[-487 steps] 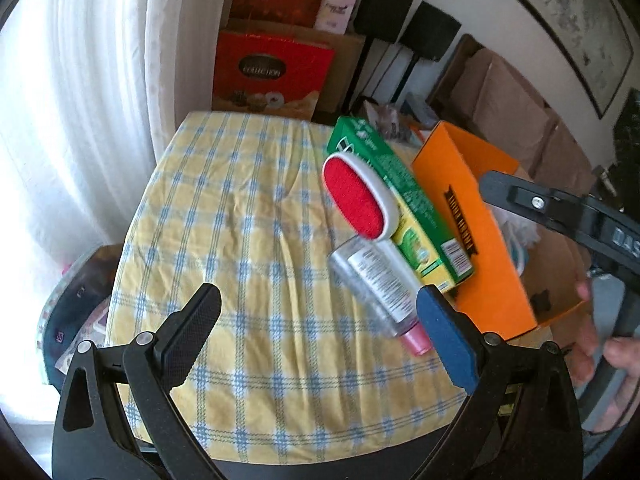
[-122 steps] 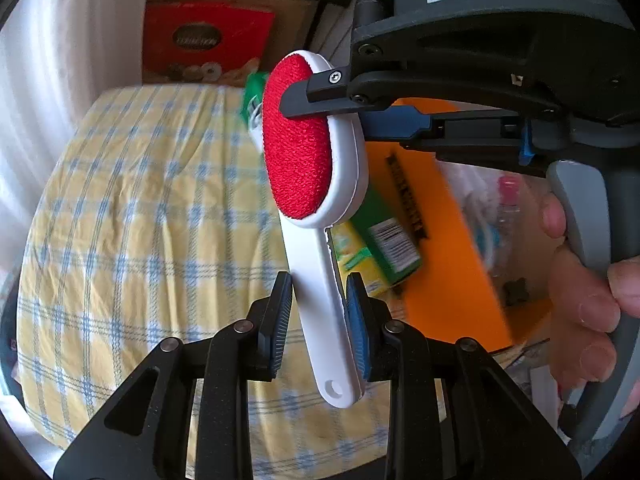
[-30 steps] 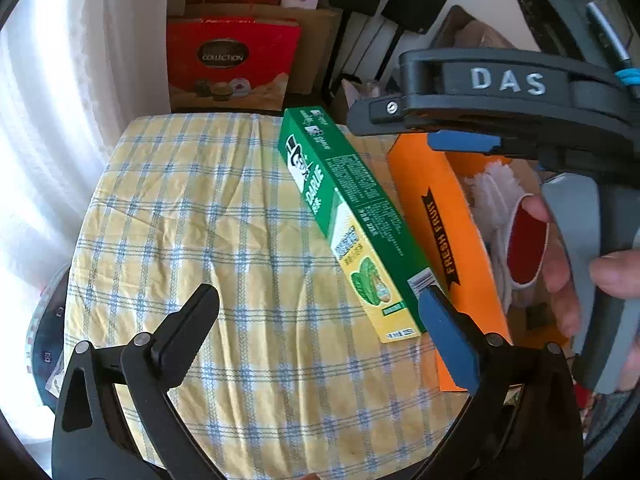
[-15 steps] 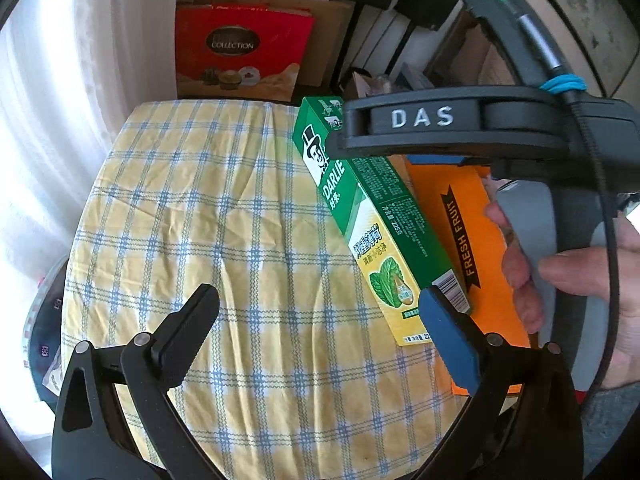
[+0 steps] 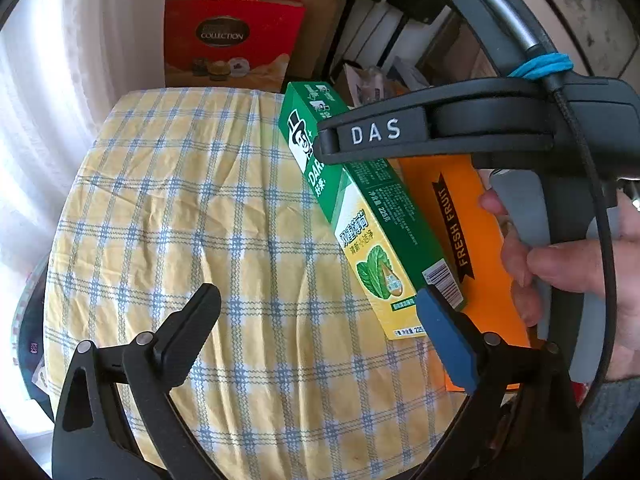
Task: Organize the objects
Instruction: 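Close the right gripper on the toothpaste box while the left gripper grips its end, then lift and carry the toothpaste box with both grippers over the box, then open both grippers to drop the toothpaste box into the box, then move both grippers back toward the black lanyard strap on the tablecloth, then close the right gripper on the lanyard clip while the left gripper pinches its cord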
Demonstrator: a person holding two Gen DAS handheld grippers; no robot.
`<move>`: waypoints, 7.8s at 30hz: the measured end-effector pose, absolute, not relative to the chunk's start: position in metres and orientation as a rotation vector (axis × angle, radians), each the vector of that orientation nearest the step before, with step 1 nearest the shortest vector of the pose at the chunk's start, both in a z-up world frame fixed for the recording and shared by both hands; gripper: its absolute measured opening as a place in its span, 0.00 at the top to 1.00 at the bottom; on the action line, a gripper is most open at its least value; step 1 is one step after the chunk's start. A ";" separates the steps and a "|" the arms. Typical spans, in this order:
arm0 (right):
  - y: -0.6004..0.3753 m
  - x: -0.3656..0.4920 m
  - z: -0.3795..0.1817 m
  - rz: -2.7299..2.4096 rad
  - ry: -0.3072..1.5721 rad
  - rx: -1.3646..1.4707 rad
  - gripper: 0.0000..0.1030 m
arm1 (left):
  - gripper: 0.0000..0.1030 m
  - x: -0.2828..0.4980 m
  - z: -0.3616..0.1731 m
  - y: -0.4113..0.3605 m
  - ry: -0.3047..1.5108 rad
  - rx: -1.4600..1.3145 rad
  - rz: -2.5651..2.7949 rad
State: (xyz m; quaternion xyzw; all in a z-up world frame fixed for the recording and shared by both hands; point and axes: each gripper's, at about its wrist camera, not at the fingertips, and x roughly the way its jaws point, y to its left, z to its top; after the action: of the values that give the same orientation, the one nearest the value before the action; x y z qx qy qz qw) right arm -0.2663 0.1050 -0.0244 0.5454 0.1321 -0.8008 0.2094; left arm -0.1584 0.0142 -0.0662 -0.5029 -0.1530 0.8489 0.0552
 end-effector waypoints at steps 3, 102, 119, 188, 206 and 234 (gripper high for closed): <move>0.102 -0.266 -0.027 -2.215 0.373 1.532 0.47 | 0.06 -0.157 -0.067 0.015 -0.479 -1.527 2.570; 0.427 -0.227 0.082 -2.497 -0.085 1.709 0.59 | 0.33 -0.169 -0.039 0.296 -0.261 -1.335 2.189; 0.412 -0.237 0.049 -2.533 -0.013 1.750 0.51 | 0.16 -0.156 0.011 0.231 -0.244 -1.288 2.335; 0.121 -0.251 -0.031 -2.228 0.453 1.706 0.77 | 0.29 -0.150 -0.078 0.010 -0.315 -1.570 2.638; 0.106 -0.270 -0.082 -2.244 0.674 1.958 0.76 | 0.29 -0.137 -0.086 -0.043 -0.517 -1.518 2.600; 0.109 -0.220 -0.017 -2.225 0.320 1.641 0.90 | 0.28 -0.156 -0.105 0.003 -0.556 -1.484 2.450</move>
State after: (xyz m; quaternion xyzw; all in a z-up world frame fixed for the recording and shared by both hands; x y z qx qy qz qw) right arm -0.2203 0.1094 -0.0173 0.5803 0.1132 -0.7866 0.1781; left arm -0.1556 0.0029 -0.1053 -0.5053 -0.1893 0.8345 0.1116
